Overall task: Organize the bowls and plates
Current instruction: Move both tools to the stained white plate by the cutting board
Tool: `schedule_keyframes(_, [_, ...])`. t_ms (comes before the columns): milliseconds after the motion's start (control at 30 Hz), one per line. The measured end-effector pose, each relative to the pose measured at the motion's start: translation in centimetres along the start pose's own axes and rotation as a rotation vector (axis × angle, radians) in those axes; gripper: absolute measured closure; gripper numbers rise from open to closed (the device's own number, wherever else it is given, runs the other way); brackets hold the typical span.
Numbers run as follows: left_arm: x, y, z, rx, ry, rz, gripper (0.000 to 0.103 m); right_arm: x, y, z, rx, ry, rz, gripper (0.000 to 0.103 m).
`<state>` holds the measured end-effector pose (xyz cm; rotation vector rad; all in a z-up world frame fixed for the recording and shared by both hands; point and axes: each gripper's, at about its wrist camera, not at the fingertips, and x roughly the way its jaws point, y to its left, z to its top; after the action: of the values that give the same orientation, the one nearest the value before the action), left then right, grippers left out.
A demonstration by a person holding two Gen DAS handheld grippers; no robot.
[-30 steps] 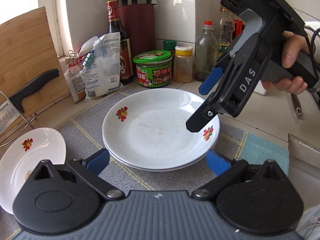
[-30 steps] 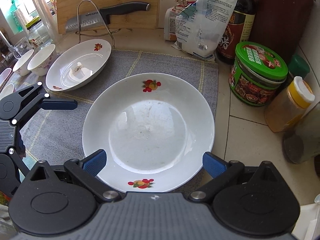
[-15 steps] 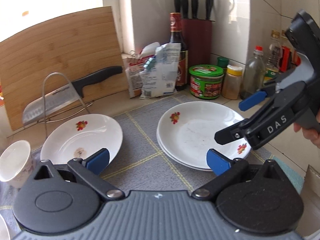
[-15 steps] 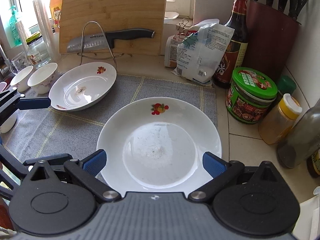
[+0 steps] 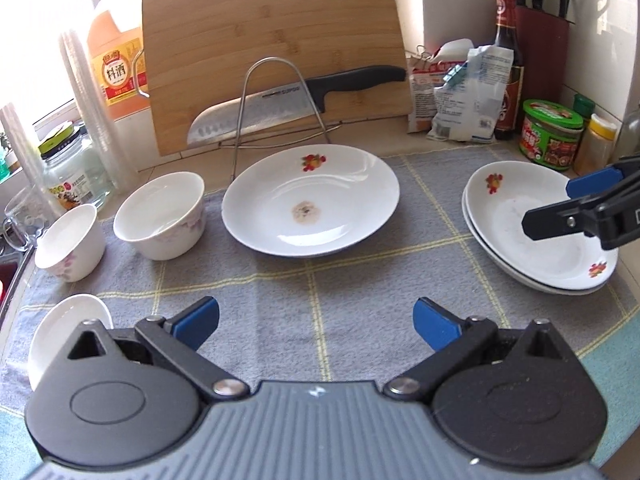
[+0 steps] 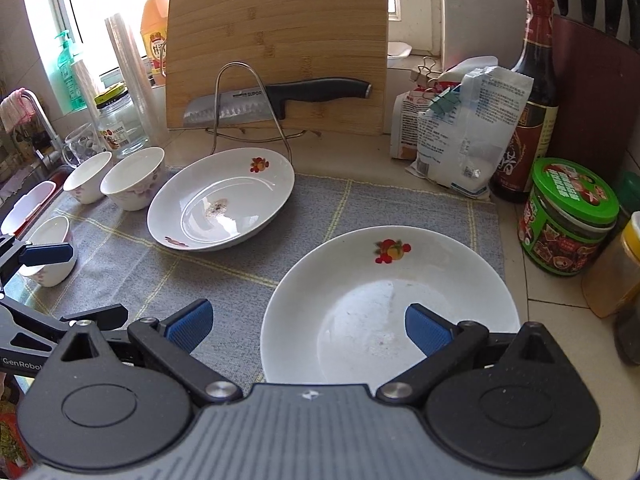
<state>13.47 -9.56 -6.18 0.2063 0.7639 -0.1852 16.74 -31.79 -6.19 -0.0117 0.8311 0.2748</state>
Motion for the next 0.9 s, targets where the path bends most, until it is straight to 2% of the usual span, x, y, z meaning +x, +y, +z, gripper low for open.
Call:
schedule_keyframes(200, [1.9, 1.2, -0.4, 0.001, 0.033, -0.013, 0.001, 0.9, 0.9, 0.2, -0.012, 0.017, 0.009, 0.0])
schedule_keyframes(433, [5.9, 2.8, -0.4, 0.01, 0.04, -0.09, 0.001, 1.7, 1.8, 0.6, -0.005, 0.057, -0.063, 0.0])
schedule_keyframes(600, [8.6, 3.6, 0.2, 0.026, 0.045, -0.136, 0.001, 2.0, 2.4, 1.1, 0.006, 0.076, -0.072, 0.0])
schedule_keyframes(767, [10.0, 4.6, 0.7, 0.041, 0.018, -0.201, 0.001, 2.8, 3.2, 2.2, 0.02, 0.095, -0.069, 0.0])
schedule_keyframes(900, [10.7, 4.7, 1.1, 0.079, -0.011, -0.246, 0.001, 3.6, 3.7, 3.6, 0.018, 0.107, -0.032, 0.0])
